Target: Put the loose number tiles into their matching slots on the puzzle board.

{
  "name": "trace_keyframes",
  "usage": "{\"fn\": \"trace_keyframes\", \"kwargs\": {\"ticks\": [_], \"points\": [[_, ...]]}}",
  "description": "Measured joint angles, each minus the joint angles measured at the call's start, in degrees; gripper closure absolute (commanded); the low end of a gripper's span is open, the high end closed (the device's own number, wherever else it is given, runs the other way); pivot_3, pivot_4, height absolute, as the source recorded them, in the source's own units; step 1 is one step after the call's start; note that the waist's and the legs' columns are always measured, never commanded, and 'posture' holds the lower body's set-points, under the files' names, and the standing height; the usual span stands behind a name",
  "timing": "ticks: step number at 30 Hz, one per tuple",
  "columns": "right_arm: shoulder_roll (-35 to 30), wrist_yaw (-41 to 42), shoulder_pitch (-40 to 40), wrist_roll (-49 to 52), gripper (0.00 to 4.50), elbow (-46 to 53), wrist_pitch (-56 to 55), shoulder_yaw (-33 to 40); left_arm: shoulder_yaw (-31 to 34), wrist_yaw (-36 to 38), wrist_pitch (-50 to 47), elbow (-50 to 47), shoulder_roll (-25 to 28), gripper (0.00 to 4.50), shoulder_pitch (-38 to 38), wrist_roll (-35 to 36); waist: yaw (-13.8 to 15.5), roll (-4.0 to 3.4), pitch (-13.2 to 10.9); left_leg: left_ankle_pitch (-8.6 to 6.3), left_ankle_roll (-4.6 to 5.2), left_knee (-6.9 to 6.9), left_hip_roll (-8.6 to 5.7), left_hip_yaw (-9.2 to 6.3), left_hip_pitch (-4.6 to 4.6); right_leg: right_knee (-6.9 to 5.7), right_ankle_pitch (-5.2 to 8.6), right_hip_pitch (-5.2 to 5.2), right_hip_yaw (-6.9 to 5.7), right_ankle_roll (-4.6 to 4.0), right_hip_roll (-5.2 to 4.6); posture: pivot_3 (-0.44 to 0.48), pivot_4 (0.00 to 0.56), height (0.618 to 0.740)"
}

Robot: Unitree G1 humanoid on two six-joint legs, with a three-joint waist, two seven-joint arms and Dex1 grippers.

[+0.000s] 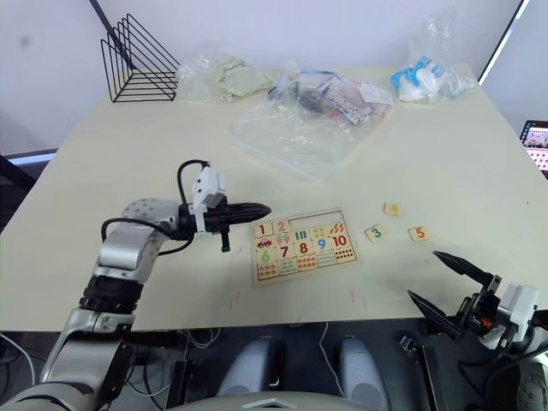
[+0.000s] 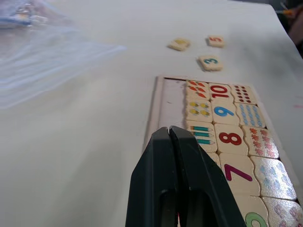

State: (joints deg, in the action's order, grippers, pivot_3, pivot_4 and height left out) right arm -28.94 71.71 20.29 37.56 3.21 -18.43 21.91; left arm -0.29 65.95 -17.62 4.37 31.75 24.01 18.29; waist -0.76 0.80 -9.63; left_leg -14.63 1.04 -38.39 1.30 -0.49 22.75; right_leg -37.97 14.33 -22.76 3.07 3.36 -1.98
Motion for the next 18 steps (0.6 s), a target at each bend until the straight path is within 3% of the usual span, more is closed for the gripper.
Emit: {"fn": "trace_keyframes", "kwargs": {"ticks": [8,14,18], "points": [[-0.12,-1.90,-0.93,0.63,0.00,-1.74,1.54,1.47,10.93,-6.89,-0.45,-5.22,1.37,4.42,-11.78,4.33,0.03,-0.01,0.01,0.00,0.00,0.00,0.07,-0.03,-0.04,0.00,0.00,0.01,0.03,0.00,-0.04,0.000,0.150,0.740],[-1.34,-4.45,-2.40,-0.18,0.00,-5.40,2.16,3.61,17.35,-10.34,0.15,-9.44,1.98,2.08,-20.67,6.28,0.19,-0.01,0.01,0.00,0.00,0.02,0.07,0.03,-0.06,0.02,0.00,0.01,0.07,0.00,-0.12,0.000,0.150,0.740],[-2.20,-5.62,-3.89,-1.22,0.00,-7.97,2.26,3.95,18.39,-10.89,2.03,-10.62,1.97,0.15,-24.12,6.64,0.18,-0.01,0.02,0.00,0.00,0.01,0.04,0.11,-0.06,0.02,0.01,0.01,0.05,-0.01,-0.09,0.000,0.150,0.740]]}}
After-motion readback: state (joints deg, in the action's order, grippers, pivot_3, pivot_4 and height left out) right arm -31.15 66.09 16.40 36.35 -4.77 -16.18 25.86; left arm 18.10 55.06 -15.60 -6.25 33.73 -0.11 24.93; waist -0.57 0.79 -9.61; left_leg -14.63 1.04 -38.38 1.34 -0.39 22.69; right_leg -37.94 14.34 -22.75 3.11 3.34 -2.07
